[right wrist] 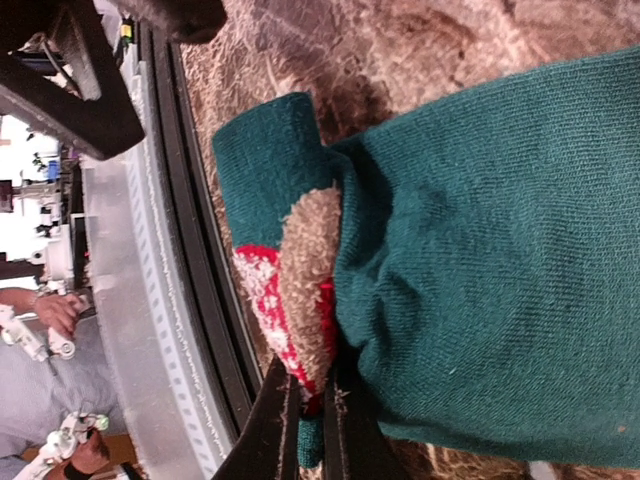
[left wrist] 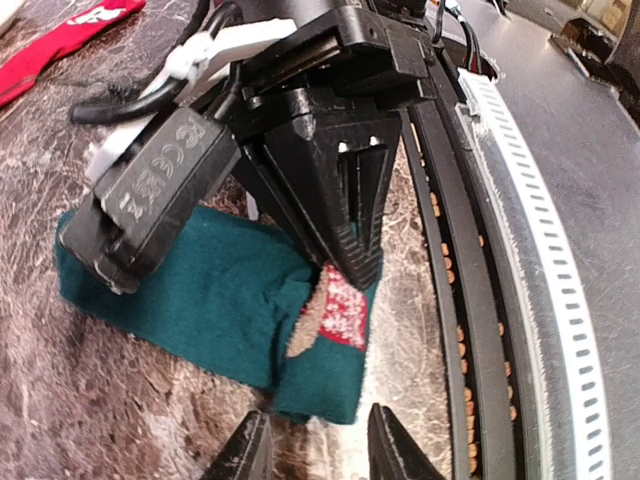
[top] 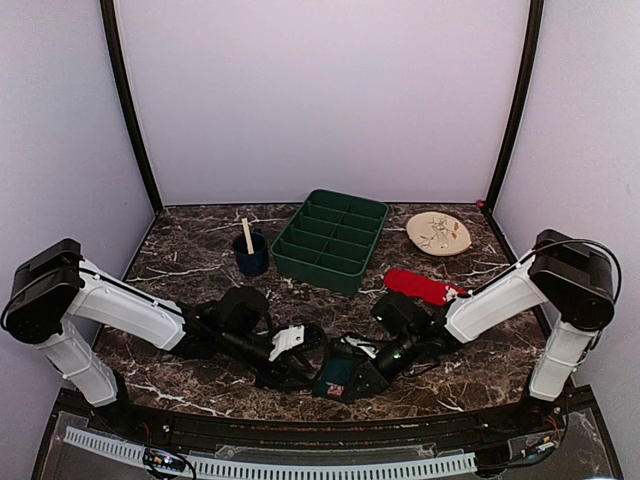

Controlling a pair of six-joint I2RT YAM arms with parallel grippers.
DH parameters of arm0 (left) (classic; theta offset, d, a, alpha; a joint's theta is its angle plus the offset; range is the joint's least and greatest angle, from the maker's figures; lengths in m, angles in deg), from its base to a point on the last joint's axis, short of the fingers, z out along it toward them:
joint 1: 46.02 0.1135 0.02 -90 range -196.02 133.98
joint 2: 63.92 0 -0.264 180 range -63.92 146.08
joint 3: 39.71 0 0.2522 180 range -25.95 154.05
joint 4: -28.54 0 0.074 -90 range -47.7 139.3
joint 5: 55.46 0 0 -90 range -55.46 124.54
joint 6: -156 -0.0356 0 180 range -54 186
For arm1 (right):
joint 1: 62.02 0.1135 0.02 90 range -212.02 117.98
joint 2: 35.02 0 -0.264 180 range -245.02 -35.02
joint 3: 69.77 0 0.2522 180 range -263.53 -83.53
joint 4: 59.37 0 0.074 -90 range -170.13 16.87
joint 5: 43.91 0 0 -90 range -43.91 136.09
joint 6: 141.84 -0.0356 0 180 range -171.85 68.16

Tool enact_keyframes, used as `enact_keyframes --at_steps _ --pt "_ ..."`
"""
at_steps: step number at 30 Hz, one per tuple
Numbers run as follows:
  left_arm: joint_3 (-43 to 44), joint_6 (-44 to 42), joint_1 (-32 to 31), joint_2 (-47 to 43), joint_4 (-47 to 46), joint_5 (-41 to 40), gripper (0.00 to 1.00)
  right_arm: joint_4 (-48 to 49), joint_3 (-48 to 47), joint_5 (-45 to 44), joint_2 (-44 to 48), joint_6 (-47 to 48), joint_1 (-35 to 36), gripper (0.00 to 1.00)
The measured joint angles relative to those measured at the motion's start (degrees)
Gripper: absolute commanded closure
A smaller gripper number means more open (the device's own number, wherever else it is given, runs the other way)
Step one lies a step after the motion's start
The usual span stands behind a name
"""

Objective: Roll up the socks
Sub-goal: Roll the sock at the center of the board.

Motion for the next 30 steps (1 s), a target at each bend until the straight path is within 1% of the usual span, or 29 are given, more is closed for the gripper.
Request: enact_keyframes --at_steps 8,13,23,30 --pt "4.7 -6.6 -1.0 2.9 3.2 -0.8 0.64 -0.7 -0.3 4.3 -1.4 -1.0 -0.9 1.00" --pt "7.4 -9.6 -1.6 5.2 6.4 0.8 0.63 -1.4 -0.8 5.7 -2.1 -1.0 -1.4 1.00" --pt "8.9 -13.5 -2.4 7.3 11.0 3.5 0.63 -2.0 -1.3 7.5 -3.0 -0.9 -2.3 1.00" --pt "9.9 -15.0 -2.6 8.4 12.1 3.9 0.63 -3.4 -2.6 8.7 -4.0 -0.9 -2.5 1.00"
